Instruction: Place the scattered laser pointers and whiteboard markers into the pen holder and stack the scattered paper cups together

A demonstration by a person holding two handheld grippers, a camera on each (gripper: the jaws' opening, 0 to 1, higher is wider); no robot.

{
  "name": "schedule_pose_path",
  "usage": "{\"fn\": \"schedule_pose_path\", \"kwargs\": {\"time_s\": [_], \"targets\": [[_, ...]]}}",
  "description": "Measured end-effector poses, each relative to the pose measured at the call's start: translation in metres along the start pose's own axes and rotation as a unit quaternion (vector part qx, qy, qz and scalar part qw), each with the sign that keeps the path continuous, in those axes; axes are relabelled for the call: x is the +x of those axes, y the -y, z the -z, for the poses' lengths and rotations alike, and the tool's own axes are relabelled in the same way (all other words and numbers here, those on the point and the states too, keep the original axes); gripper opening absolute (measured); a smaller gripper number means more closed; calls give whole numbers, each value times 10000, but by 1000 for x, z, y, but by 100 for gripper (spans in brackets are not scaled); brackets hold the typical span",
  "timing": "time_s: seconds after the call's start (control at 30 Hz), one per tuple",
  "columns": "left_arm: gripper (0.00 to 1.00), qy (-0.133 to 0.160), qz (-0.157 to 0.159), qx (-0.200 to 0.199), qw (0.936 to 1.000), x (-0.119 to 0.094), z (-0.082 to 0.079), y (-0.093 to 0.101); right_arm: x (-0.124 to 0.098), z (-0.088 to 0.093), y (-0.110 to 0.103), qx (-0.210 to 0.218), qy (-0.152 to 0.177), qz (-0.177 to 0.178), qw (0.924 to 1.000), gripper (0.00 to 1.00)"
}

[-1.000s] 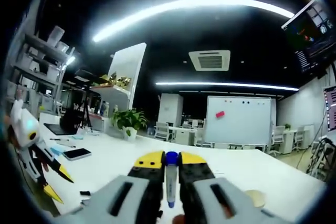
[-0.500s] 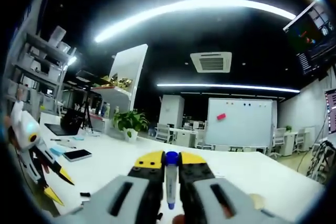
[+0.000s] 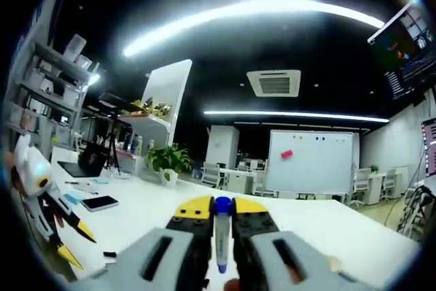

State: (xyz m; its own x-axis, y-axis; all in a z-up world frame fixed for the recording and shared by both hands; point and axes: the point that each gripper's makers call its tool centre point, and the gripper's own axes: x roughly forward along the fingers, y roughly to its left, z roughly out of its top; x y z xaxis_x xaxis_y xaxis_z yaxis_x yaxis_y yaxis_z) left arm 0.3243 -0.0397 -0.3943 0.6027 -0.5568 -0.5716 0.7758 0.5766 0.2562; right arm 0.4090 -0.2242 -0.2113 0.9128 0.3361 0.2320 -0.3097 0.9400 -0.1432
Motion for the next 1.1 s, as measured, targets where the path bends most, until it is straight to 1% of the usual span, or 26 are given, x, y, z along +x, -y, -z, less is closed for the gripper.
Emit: {"fn": "schedule_pose_path", "kwargs": {"time_s": [0.33,0.73,0.97,1.1], "targets": [[46,-14,-16,-10,10000,-1,1,0,2,-4,-1,29,63,-4,10000,11],[46,-7,-51,-43,10000,-3,1,-1,6,-11,-7,41,147,-81,9999,11],[46,-34,-39,-42,10000,-3,3,0,9,-13,-9,129,183,-101,9997,11],[46,-27,-62,-68,10000,-4,4,-2,11,-16,-15,97,198,-172,9996,11]]}}
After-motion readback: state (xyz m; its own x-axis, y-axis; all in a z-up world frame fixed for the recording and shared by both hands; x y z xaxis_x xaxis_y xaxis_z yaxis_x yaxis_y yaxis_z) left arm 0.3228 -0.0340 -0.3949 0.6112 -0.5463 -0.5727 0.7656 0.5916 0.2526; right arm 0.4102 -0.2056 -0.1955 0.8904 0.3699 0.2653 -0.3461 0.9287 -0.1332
